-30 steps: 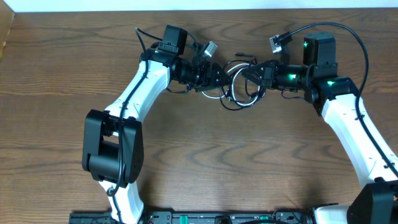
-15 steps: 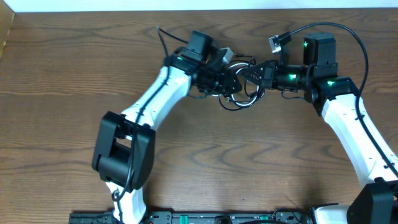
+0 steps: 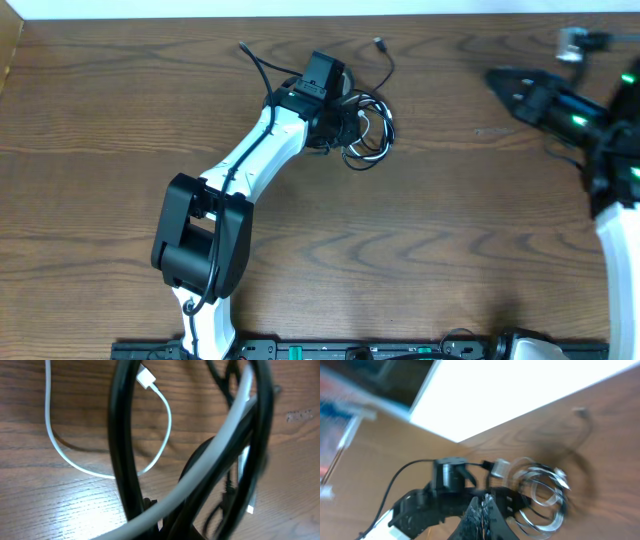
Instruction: Untangle cables
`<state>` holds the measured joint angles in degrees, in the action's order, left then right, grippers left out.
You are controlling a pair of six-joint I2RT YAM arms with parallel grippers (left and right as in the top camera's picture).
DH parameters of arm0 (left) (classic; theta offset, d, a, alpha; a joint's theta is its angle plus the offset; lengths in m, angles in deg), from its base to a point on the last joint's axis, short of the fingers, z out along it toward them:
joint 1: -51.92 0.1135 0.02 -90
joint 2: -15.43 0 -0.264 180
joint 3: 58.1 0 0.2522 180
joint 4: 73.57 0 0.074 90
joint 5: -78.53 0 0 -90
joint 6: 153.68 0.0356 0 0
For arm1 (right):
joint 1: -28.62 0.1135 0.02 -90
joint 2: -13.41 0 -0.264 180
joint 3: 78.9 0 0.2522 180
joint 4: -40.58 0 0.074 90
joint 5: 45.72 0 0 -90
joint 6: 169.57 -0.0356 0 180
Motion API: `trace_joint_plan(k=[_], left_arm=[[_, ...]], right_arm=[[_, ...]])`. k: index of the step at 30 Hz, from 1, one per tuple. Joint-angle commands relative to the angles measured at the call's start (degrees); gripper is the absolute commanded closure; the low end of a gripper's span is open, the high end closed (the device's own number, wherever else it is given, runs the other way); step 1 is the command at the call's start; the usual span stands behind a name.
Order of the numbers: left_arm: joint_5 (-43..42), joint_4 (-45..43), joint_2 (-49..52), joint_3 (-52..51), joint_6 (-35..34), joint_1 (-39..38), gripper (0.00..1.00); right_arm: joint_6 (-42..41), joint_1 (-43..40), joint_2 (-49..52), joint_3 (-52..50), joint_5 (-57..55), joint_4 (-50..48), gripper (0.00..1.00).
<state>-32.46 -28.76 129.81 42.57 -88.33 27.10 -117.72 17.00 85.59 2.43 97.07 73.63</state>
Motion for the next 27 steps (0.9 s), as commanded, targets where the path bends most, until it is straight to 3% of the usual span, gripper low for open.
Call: trace_joint_plan(k=[1,6,12,17,22,27], left_arm=[[-1.03,-0.33,0.81,0.42,1.22,0.00,0.92],[-8.41,-0.96,-0.15,0.44,4.79,0.02,0.93],[-19.43,-1.60,-4.11,0.44,7.91,0.02,0.93],[-27.61,-1.36,-7.54,0.44,10.12,0.00,0.93],[-36.13,-1.09,-8.20,0.42,12.44,0.00,0.93],[-36.41,-0.04,-8.20,0.42,13.79,0.00,0.92]], right_arm=[[2.67,-3.54,0.20,0.15,-2.67,5.97,0.99],[9.31,-3.15,2.10,0.13,-7.21,15.26,0.97],[15.91,0.68,7.28,0.13,-7.87,18.88,0.67],[22.03,5.77,11.63,0.13,-7.80,16.70,0.55],[26.95,11.19,14.12,0.13,-7.87,14.12,0.50],[25.86,14.67,15.43,0.13,-12.68,13.86,0.53]])
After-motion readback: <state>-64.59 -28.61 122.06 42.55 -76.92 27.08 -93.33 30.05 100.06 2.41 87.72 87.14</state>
